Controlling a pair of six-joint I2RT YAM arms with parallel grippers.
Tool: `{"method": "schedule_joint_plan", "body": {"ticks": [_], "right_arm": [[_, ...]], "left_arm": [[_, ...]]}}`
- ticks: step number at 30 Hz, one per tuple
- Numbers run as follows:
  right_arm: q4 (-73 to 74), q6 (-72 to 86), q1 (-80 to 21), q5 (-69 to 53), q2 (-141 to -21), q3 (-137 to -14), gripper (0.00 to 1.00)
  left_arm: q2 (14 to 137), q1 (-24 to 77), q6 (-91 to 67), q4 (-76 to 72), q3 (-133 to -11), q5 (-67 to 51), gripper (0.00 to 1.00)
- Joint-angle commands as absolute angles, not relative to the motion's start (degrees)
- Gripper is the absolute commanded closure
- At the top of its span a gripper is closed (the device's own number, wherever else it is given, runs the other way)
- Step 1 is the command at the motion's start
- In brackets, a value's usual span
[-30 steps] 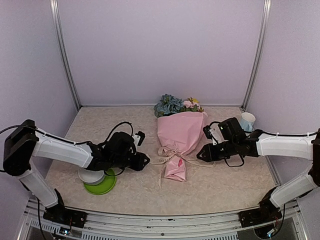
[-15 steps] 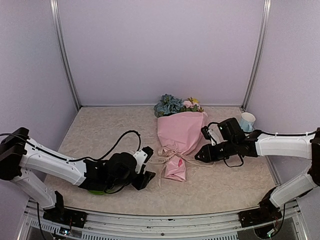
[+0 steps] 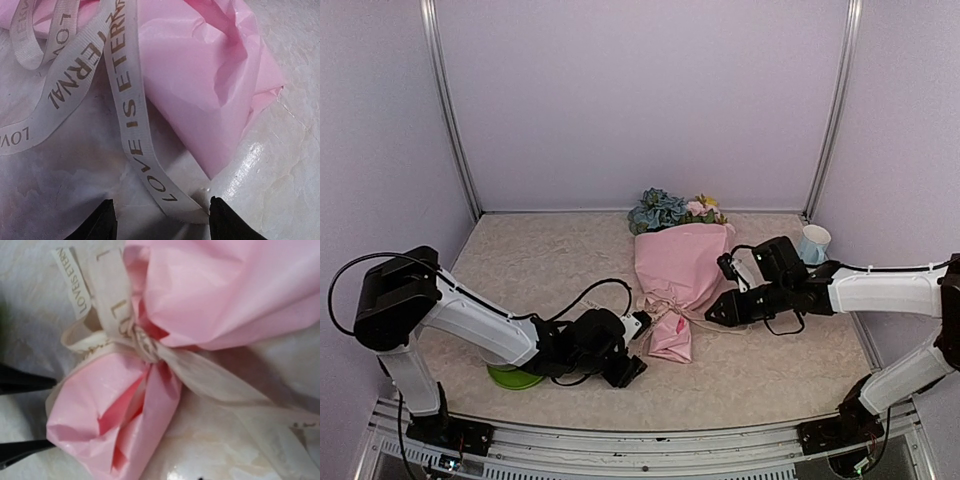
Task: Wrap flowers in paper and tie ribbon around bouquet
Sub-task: Adjust the tied bouquet at the center of the board.
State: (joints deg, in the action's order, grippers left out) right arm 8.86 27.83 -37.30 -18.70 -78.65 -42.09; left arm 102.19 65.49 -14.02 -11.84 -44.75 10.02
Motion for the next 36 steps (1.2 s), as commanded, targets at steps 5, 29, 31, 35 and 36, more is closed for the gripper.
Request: {"method": "schedule_joint_plan", "body": {"ticks": [5, 29, 31, 35, 36], "right_arm": [[8.5, 26.6, -38.4, -18.8, -79.2, -43.1, 0.68], [1.4, 23.2, -48.7, -22.1, -91.0, -52.0, 0.7], [-1.2, 22.8, -48.2, -27.7, -88.6, -51.4, 0.68], [-1.9, 25.0, -43.8, -28.7, -82.9, -49.7, 0.67], [-0.3, 25.3, -42.5, -26.9, -81.6, -49.4, 0.67]], "left_arm": [[105.0, 64.7, -14.4, -14.8, -46.4, 4.7, 0.94], [66.8, 64.9, -36.4, -7.7, -23.5, -1.6, 1.0], [64.8, 65.1, -40.0, -5.6, -21.4, -1.4, 1.0], [64.1, 65.0, -46.1, 0.7, -19.6, 0.7, 1.0], [64.5, 64.9, -47.3, 2.2, -19.4, 1.1, 1.0]]}}
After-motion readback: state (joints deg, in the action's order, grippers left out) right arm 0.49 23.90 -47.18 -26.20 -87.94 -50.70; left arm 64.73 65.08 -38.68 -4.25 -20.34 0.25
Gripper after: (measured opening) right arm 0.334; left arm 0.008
